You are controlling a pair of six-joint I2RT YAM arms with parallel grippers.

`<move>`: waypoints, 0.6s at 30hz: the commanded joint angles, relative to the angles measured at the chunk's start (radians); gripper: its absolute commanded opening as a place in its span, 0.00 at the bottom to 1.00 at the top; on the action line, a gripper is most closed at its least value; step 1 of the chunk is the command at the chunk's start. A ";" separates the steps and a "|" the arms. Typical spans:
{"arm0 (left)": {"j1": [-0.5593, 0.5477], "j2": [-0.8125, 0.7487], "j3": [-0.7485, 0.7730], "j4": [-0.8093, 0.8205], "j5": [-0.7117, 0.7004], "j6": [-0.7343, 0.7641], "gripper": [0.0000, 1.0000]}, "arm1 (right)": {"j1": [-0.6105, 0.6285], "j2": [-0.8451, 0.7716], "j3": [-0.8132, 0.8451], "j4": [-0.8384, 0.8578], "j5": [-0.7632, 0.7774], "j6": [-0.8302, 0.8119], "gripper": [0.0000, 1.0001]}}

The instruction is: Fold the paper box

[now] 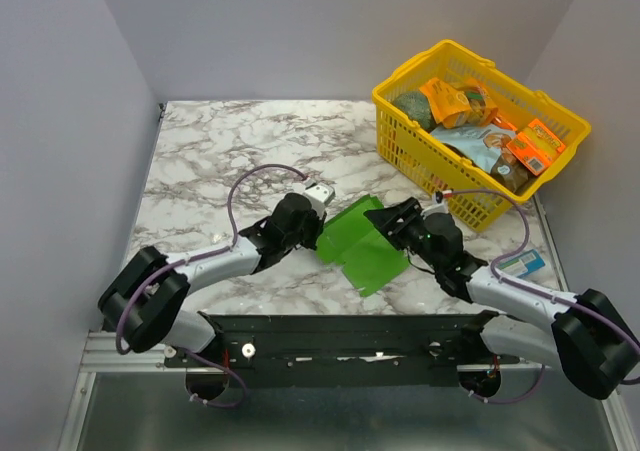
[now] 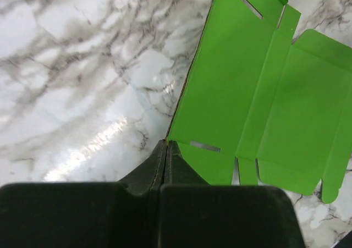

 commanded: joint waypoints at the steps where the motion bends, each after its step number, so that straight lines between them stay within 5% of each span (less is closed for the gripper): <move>1: -0.088 -0.101 -0.003 0.048 -0.262 0.185 0.00 | 0.003 0.063 0.039 -0.005 -0.043 0.087 0.69; 9: -0.179 -0.090 0.011 0.021 -0.424 0.380 0.00 | 0.003 0.235 0.089 0.182 -0.129 0.116 0.68; 18: -0.254 -0.102 -0.017 0.056 -0.516 0.470 0.00 | 0.003 0.318 0.122 0.164 -0.096 0.133 0.66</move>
